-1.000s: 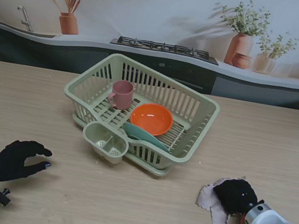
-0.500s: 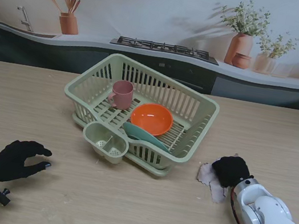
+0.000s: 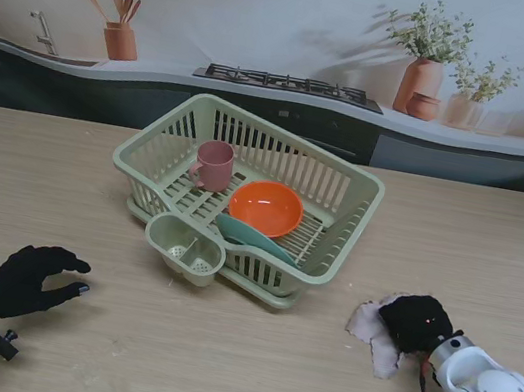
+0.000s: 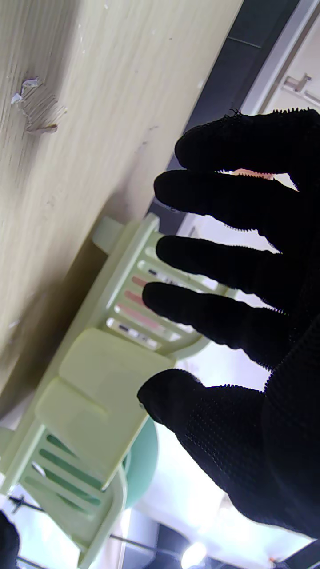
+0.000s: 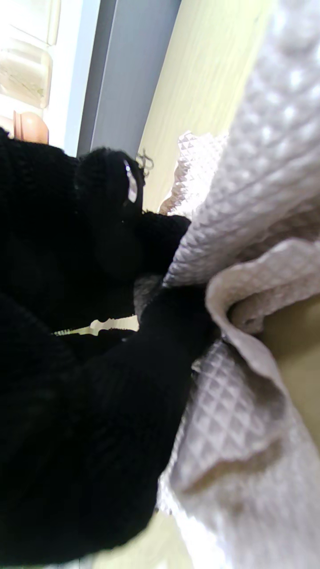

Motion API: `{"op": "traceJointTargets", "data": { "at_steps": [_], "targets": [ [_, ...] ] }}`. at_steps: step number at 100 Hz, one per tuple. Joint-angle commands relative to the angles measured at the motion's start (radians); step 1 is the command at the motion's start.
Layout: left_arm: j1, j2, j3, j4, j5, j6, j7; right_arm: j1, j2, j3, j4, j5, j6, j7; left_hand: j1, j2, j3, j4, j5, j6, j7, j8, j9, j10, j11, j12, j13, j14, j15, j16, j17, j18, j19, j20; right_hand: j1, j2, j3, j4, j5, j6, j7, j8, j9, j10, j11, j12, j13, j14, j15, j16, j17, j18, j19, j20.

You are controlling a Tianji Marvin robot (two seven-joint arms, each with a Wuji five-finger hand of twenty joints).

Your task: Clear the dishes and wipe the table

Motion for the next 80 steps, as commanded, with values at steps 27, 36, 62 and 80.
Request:
{"op": "traceJointTargets", "data": {
  "at_steps": [27,36,62,80],
  "targets": [
    [0.007,-0.005,-0.005,0.001,0.008,-0.015,0.000,-0.156,0.006,0.102,-0.062,-0.018,-0.090,0.027,0.021,0.036,-0.023,0.033,0.045,0.003,-0.020,0.014,-0.024,0.012,-0.006,-0.013,-0.018,0.020,-0.009,0.004,-0.011,-0.013,-0.001,-0.007,-0.028,0.032,-0.023,-0.012,0.019,0.050,-0.057,-0.035,0.020,0.050,0.033,0.008,0.025,-0.003,0.060,-0.003,-0.011,-0.029,0.006,-0.001],
    [0.009,-0.005,-0.005,0.000,0.007,-0.015,-0.002,-0.155,0.006,0.093,-0.057,-0.019,-0.086,0.021,0.022,0.037,-0.024,0.033,0.045,0.002,-0.021,0.015,-0.024,0.010,-0.007,-0.013,-0.018,0.021,-0.009,0.004,-0.011,-0.013,-0.001,-0.007,-0.029,0.033,-0.024,-0.013,0.018,0.047,-0.057,-0.035,0.021,0.050,0.033,0.008,0.026,-0.003,0.060,-0.004,-0.011,-0.029,0.006,-0.001],
    [0.012,-0.006,-0.005,0.000,0.013,-0.010,0.006,-0.048,0.003,-0.010,0.015,0.029,0.020,0.033,0.024,0.038,-0.030,0.033,0.043,-0.001,-0.021,0.017,-0.024,0.009,-0.007,-0.013,-0.019,0.019,-0.009,0.004,-0.011,-0.015,-0.001,-0.007,-0.029,0.034,-0.026,-0.012,0.018,0.045,-0.057,-0.035,0.021,0.048,0.033,0.007,0.025,-0.006,0.059,-0.004,-0.012,-0.029,0.005,-0.001],
    [0.010,-0.006,-0.002,-0.001,0.006,-0.005,0.002,0.084,0.005,-0.112,0.100,0.053,0.092,0.046,0.024,0.039,-0.033,0.034,0.044,0.001,-0.022,0.019,-0.024,0.009,-0.007,-0.013,-0.019,0.020,-0.009,0.004,-0.013,-0.015,-0.001,-0.008,-0.029,0.032,-0.026,-0.012,0.018,0.040,-0.057,-0.035,0.020,0.045,0.032,0.007,0.025,-0.006,0.059,-0.004,-0.013,-0.028,0.004,-0.001]
  ]
}}
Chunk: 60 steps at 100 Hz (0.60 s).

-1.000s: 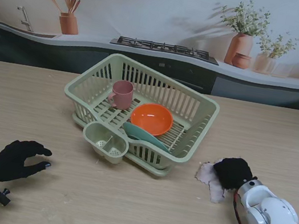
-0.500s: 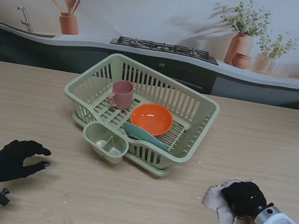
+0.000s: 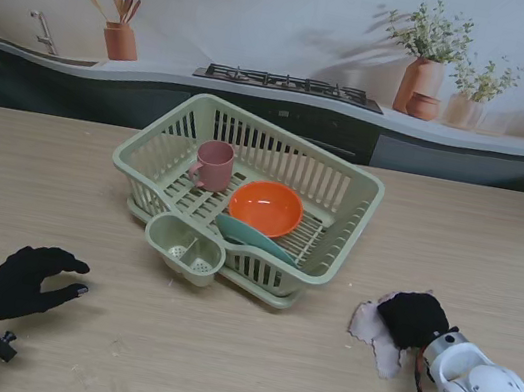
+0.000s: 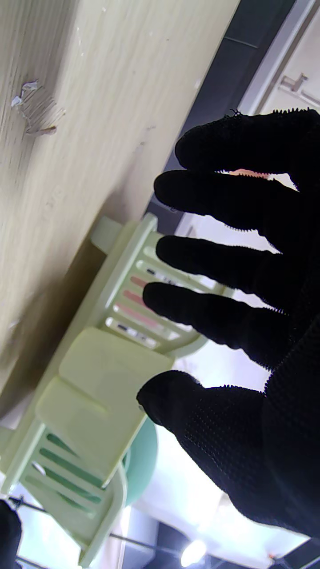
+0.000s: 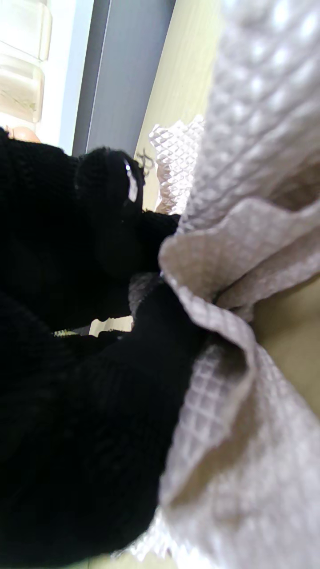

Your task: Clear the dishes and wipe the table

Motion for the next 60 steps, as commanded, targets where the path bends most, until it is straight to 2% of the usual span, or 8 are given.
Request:
{"op": "traceJointTargets", "data": {
  "at_steps": [1,23,35,46,60],
  "targets": [
    [0.004,-0.003,0.001,-0.003,-0.005,0.004,-0.015,0.028,-0.012,-0.026,0.054,-0.003,-0.006,0.047,0.024,0.040,-0.021,0.034,0.044,0.001,-0.012,0.010,-0.024,0.009,-0.007,-0.013,-0.019,0.019,-0.009,0.004,-0.012,-0.014,-0.001,-0.008,-0.031,0.056,-0.086,-0.013,-0.003,0.060,-0.182,-0.085,0.020,0.036,0.014,-0.012,0.025,-0.008,0.056,-0.004,-0.013,-0.033,0.006,-0.001],
    [0.001,-0.003,0.002,0.001,-0.003,0.007,-0.015,0.195,-0.004,-0.186,0.197,0.011,0.091,0.026,0.025,0.038,-0.022,0.034,0.044,0.001,-0.012,0.011,-0.025,0.011,-0.007,-0.013,-0.021,0.020,-0.010,0.004,-0.012,-0.014,0.000,-0.007,-0.032,0.055,-0.085,-0.012,-0.001,0.057,-0.183,-0.085,0.021,0.034,0.013,-0.012,0.024,-0.008,0.056,-0.005,-0.017,-0.036,0.003,0.000],
    [0.000,-0.003,0.003,0.003,-0.004,0.010,-0.015,0.252,0.001,-0.249,0.255,0.015,0.126,0.012,0.026,0.040,-0.022,0.034,0.045,0.000,-0.012,0.011,-0.024,0.011,-0.007,-0.013,-0.020,0.020,-0.009,0.004,-0.012,-0.014,-0.001,-0.007,-0.032,0.055,-0.085,-0.013,-0.001,0.056,-0.183,-0.085,0.021,0.033,0.012,-0.011,0.024,-0.008,0.056,-0.004,-0.018,-0.033,0.003,0.001],
    [-0.003,-0.003,0.004,0.006,0.000,0.010,-0.013,0.255,0.003,-0.251,0.267,0.013,0.131,0.006,0.026,0.042,-0.025,0.034,0.048,-0.006,-0.010,0.013,-0.023,0.010,-0.007,-0.014,-0.020,0.021,-0.009,0.004,-0.012,-0.014,-0.001,-0.007,-0.032,0.055,-0.084,-0.012,-0.002,0.059,-0.183,-0.085,0.021,0.034,0.012,-0.010,0.024,-0.009,0.055,-0.005,-0.020,-0.034,0.001,0.002],
    [-0.007,-0.002,0.008,0.009,-0.001,0.016,-0.014,0.193,0.004,-0.181,0.229,-0.007,0.098,0.001,0.027,0.042,-0.026,0.035,0.045,-0.001,-0.011,0.014,-0.025,0.010,-0.008,-0.014,-0.021,0.019,-0.010,0.004,-0.013,-0.015,-0.001,-0.007,-0.031,0.053,-0.083,-0.012,-0.001,0.060,-0.183,-0.084,0.023,0.037,0.011,-0.009,0.024,-0.008,0.055,-0.005,-0.022,-0.031,0.000,0.004]
  ]
}}
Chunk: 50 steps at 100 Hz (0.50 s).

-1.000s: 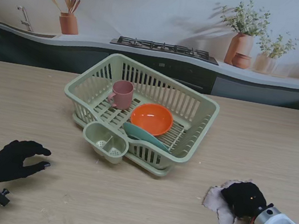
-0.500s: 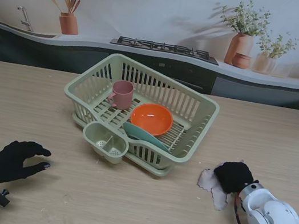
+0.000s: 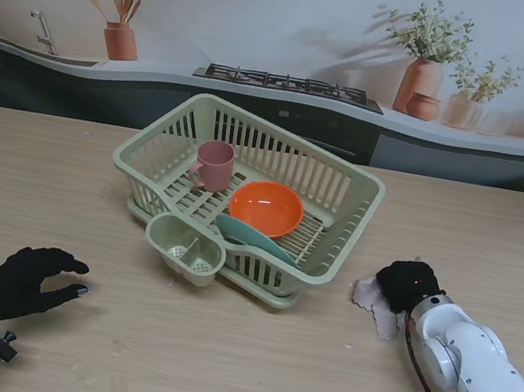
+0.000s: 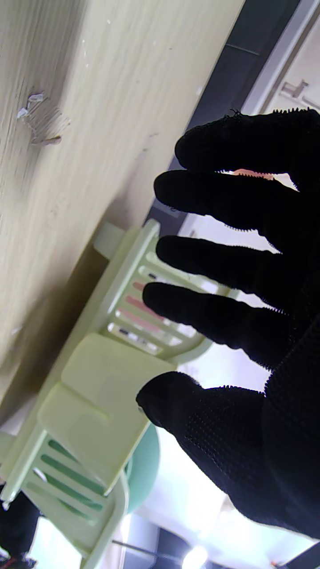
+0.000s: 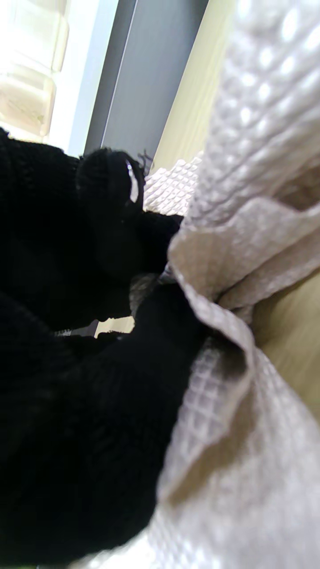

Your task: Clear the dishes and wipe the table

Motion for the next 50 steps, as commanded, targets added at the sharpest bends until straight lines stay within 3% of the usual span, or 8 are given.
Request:
{"op": "traceJointTargets", "data": {
  "at_steps": [1,50],
  "targets": [
    [-0.002,-0.002,0.005,0.000,-0.002,0.006,-0.013,-0.073,0.012,0.018,0.015,-0.021,-0.026,0.025,0.027,0.042,-0.013,0.035,0.045,-0.001,-0.010,0.008,-0.025,0.010,-0.007,-0.014,-0.021,0.019,-0.010,0.004,-0.012,-0.015,-0.001,-0.007,-0.030,0.035,-0.066,-0.012,0.018,0.078,-0.203,-0.100,0.025,0.040,0.028,0.007,0.024,-0.008,0.055,-0.005,-0.018,-0.031,0.008,0.004],
    [-0.006,-0.002,0.005,0.008,0.001,-0.001,-0.008,-0.397,0.000,0.334,-0.201,-0.080,-0.186,-0.003,0.028,0.041,-0.017,0.035,0.045,-0.001,-0.012,0.009,-0.025,0.008,-0.007,-0.014,-0.021,0.019,-0.010,0.004,-0.013,-0.015,-0.001,-0.007,-0.029,0.034,-0.062,-0.012,0.018,0.084,-0.205,-0.100,0.024,0.044,0.028,0.010,0.023,-0.004,0.055,-0.006,-0.019,-0.021,0.008,0.008]
  ]
}}
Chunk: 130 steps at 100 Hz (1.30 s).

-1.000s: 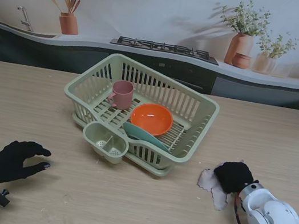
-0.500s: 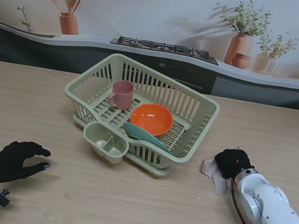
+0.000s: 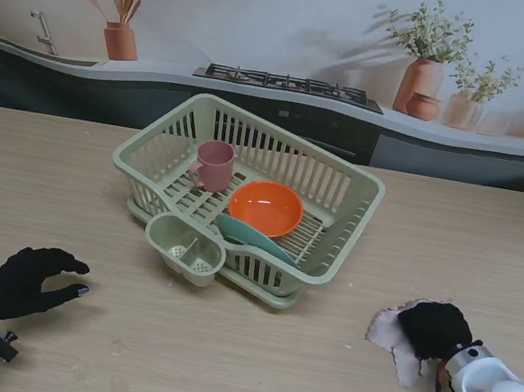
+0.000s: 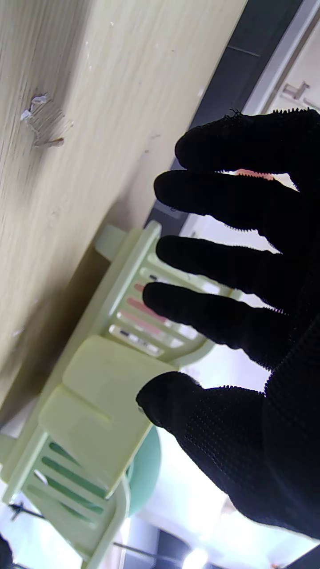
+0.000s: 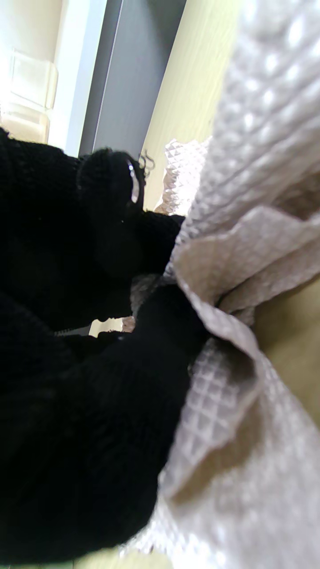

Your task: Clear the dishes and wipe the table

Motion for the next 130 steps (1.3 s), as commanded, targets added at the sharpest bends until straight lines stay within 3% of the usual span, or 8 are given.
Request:
{"op": "traceJointTargets", "data": {
  "at_steps": [1,16,31,99,112,130],
  "targets": [
    [0.001,-0.002,0.001,-0.001,0.000,-0.003,-0.010,-0.048,0.003,0.004,0.019,-0.010,-0.015,0.015,0.029,0.040,-0.017,0.035,0.045,-0.002,-0.012,0.007,-0.024,0.009,-0.007,-0.014,-0.021,0.019,-0.010,0.004,-0.012,-0.015,-0.001,-0.007,-0.029,0.027,-0.048,-0.013,0.019,0.076,-0.170,-0.092,0.024,0.046,0.031,0.011,0.023,-0.005,0.055,-0.006,-0.013,-0.021,0.012,0.008],
    [0.001,-0.002,0.001,-0.001,-0.002,-0.004,-0.012,-0.085,-0.001,0.036,-0.004,-0.009,-0.021,0.011,0.029,0.042,-0.016,0.035,0.045,0.001,-0.012,0.007,-0.026,0.011,-0.008,-0.014,-0.021,0.019,-0.009,0.004,-0.012,-0.015,-0.001,-0.007,-0.030,0.028,-0.048,-0.013,0.018,0.077,-0.170,-0.092,0.023,0.045,0.032,0.010,0.022,-0.006,0.055,-0.006,-0.013,-0.021,0.012,0.008],
    [0.002,-0.002,0.000,0.000,-0.002,-0.007,-0.010,-0.057,0.000,0.010,0.016,-0.006,-0.009,0.007,0.028,0.040,-0.017,0.035,0.046,-0.001,-0.011,0.008,-0.024,0.009,-0.007,-0.013,-0.020,0.020,-0.009,0.004,-0.012,-0.015,-0.001,-0.007,-0.031,0.030,-0.050,-0.013,0.016,0.075,-0.169,-0.092,0.023,0.044,0.033,0.010,0.022,-0.009,0.055,-0.007,-0.013,-0.021,0.012,0.008],
    [0.006,-0.005,-0.001,0.000,0.007,-0.004,0.007,0.345,0.025,-0.363,0.285,0.028,0.156,0.043,0.029,0.042,-0.020,0.035,0.046,-0.001,-0.011,0.008,-0.024,0.010,-0.007,-0.014,-0.021,0.020,-0.009,0.004,-0.014,-0.015,0.000,-0.007,-0.031,0.033,-0.056,-0.013,0.013,0.065,-0.165,-0.092,0.021,0.036,0.035,0.008,0.021,-0.018,0.052,-0.007,-0.016,-0.028,0.007,0.008],
    [0.007,-0.006,-0.001,0.000,0.011,0.000,0.015,0.341,0.027,-0.359,0.278,0.028,0.141,0.052,0.030,0.043,-0.019,0.035,0.045,-0.001,-0.012,0.008,-0.025,0.010,-0.007,-0.014,-0.022,0.020,-0.009,0.004,-0.014,-0.015,0.000,-0.007,-0.031,0.032,-0.056,-0.012,0.014,0.065,-0.164,-0.093,0.022,0.036,0.035,0.008,0.023,-0.017,0.053,-0.007,-0.015,-0.029,0.007,0.008],
    [0.007,-0.007,0.002,0.000,0.014,0.002,0.023,0.250,0.023,-0.269,0.211,0.018,0.090,0.064,0.029,0.041,-0.020,0.035,0.045,0.000,-0.012,0.008,-0.024,0.010,-0.007,-0.013,-0.022,0.020,-0.009,0.004,-0.014,-0.016,0.000,-0.007,-0.030,0.031,-0.055,-0.012,0.015,0.068,-0.164,-0.094,0.024,0.038,0.035,0.008,0.023,-0.015,0.053,-0.007,-0.015,-0.028,0.007,0.008]
  ]
}}
